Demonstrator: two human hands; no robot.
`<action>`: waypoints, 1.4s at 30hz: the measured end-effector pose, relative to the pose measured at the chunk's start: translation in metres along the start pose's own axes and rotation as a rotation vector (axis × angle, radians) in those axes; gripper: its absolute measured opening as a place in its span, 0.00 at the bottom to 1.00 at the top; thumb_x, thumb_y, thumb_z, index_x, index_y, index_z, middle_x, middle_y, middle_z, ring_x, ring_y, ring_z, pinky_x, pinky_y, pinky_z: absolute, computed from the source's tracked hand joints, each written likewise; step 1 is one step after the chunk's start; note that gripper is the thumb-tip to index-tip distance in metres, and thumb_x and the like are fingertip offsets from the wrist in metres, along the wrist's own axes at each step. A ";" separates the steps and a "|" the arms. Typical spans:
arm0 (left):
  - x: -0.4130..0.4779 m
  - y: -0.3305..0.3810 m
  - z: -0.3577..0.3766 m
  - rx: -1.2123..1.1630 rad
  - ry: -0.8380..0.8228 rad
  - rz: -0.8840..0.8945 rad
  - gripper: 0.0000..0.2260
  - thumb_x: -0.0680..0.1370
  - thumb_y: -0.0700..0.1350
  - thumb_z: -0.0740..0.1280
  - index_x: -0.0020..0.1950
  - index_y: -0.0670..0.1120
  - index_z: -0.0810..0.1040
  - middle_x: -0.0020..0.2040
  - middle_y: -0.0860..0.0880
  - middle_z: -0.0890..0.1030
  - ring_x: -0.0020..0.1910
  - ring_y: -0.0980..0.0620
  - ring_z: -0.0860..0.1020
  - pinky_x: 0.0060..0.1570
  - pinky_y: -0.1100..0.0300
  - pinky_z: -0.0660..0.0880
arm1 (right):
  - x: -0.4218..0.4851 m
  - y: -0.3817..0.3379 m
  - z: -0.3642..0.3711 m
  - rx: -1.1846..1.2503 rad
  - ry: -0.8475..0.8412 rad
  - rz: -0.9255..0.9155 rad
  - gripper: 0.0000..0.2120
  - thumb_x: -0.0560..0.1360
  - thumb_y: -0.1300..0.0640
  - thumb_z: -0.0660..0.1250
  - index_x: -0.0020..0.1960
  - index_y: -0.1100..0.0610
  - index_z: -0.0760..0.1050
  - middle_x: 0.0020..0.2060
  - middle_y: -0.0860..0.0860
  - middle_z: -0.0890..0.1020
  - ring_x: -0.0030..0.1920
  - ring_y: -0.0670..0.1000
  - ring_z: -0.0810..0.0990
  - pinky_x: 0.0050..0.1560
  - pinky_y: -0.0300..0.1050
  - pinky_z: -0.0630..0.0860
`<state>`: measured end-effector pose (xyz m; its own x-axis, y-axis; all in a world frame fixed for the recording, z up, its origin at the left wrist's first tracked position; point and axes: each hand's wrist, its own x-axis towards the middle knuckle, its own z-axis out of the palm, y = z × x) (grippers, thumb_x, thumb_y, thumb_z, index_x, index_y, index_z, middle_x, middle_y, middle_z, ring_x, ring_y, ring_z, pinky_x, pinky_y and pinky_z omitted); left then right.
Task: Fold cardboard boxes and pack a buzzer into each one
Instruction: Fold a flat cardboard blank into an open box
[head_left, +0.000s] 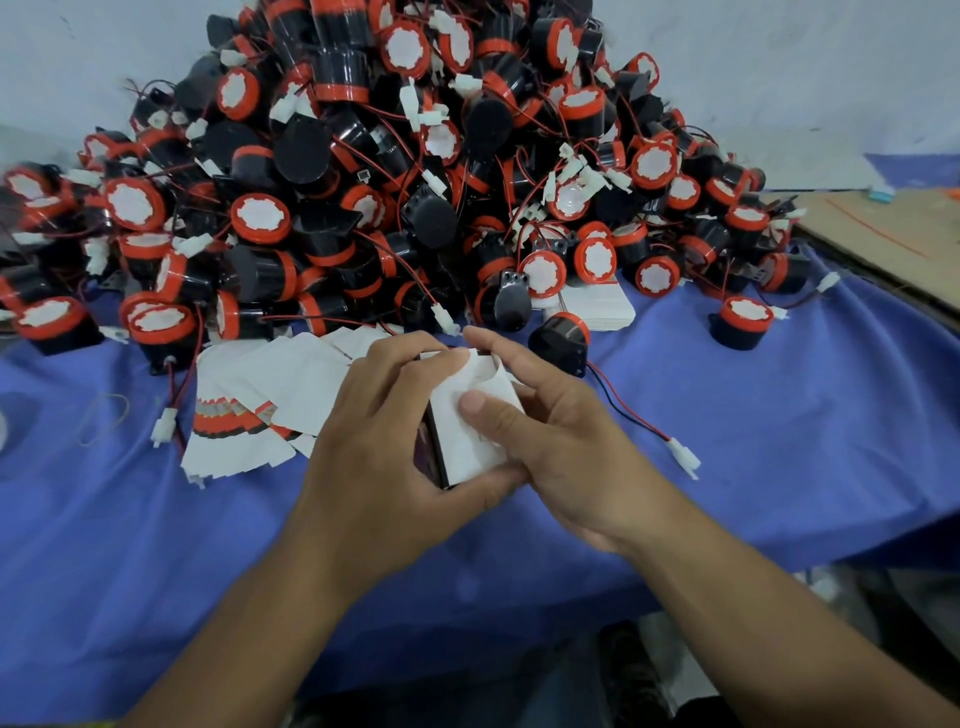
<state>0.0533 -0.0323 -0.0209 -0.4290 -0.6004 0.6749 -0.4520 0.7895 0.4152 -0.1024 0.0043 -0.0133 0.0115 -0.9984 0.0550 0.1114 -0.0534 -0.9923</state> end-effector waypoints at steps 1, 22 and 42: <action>0.000 0.000 0.000 0.002 0.006 0.001 0.33 0.70 0.60 0.74 0.64 0.37 0.76 0.62 0.43 0.75 0.62 0.45 0.74 0.60 0.50 0.74 | 0.000 0.002 0.000 -0.030 0.008 -0.019 0.22 0.81 0.63 0.65 0.71 0.47 0.72 0.58 0.53 0.84 0.55 0.49 0.83 0.59 0.48 0.81; -0.004 -0.004 0.001 0.081 0.079 0.104 0.32 0.70 0.53 0.78 0.64 0.32 0.77 0.62 0.37 0.77 0.59 0.42 0.77 0.56 0.56 0.76 | 0.002 0.001 -0.001 0.064 -0.025 -0.062 0.22 0.81 0.61 0.64 0.73 0.48 0.69 0.67 0.50 0.80 0.69 0.53 0.76 0.72 0.56 0.71; -0.009 -0.022 -0.014 0.164 -0.183 0.190 0.32 0.78 0.62 0.64 0.79 0.51 0.60 0.78 0.48 0.61 0.66 0.43 0.67 0.65 0.57 0.64 | -0.013 -0.022 -0.025 -0.801 -0.157 -0.354 0.46 0.73 0.50 0.78 0.81 0.48 0.54 0.66 0.43 0.77 0.64 0.42 0.77 0.65 0.37 0.73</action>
<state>0.0782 -0.0427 -0.0277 -0.6448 -0.4684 0.6040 -0.4639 0.8679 0.1777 -0.1295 0.0181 0.0048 0.2508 -0.9102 0.3297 -0.5936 -0.4137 -0.6903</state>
